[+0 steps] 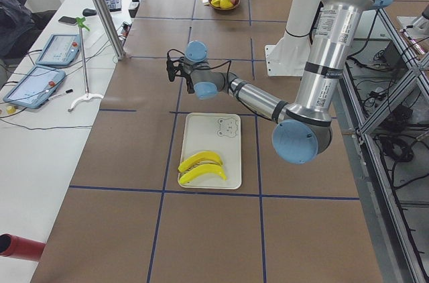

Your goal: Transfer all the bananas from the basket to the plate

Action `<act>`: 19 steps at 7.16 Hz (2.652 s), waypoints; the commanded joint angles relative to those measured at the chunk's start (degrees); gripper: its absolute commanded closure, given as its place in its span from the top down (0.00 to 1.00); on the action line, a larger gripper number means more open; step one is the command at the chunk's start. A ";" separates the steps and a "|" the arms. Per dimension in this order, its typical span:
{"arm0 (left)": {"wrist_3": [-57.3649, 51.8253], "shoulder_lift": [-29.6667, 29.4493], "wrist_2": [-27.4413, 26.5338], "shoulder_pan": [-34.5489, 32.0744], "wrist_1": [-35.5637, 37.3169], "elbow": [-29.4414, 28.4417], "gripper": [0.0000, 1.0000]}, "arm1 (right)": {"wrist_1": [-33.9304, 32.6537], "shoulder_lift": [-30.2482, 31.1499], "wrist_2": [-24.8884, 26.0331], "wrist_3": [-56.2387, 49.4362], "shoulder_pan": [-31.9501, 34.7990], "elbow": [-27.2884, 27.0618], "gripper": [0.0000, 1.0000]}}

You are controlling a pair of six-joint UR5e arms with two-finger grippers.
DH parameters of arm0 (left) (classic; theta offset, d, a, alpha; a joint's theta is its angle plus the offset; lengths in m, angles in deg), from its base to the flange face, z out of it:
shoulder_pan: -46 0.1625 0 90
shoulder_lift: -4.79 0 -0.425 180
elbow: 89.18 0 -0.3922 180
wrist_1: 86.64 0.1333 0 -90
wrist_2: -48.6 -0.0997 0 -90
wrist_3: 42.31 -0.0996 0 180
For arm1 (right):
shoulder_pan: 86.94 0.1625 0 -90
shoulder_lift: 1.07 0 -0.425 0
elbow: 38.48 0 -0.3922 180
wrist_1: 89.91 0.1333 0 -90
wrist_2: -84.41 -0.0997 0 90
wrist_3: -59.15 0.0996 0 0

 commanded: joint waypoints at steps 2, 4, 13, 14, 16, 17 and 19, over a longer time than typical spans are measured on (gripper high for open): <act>5.84 -8.08 -0.19 3.32 -0.07 0.00 1.00 | 0.80 -13.03 12.22 16.68 -12.81 1.46 0.05; 11.96 -12.12 -0.28 5.95 -0.07 0.35 1.00 | 7.62 -17.35 19.25 22.85 -19.15 4.16 0.04; 22.28 -18.56 -9.42 16.86 0.98 -0.88 0.86 | 10.04 -27.65 29.31 26.92 -25.41 12.44 0.05; 22.19 -18.47 -9.34 16.86 0.90 -0.80 0.76 | 10.04 -27.57 29.31 26.92 -25.42 12.36 0.05; 22.10 -18.12 -9.34 16.69 0.81 -0.36 0.70 | 10.04 -27.22 29.39 26.92 -25.42 12.36 0.05; 22.01 -18.03 -9.34 16.69 0.81 -0.36 0.70 | 10.04 -27.04 29.39 26.92 -25.42 12.36 0.05; 21.92 -17.85 -9.34 16.60 0.81 -0.36 0.55 | 10.04 -26.95 29.39 26.92 -25.42 12.36 0.05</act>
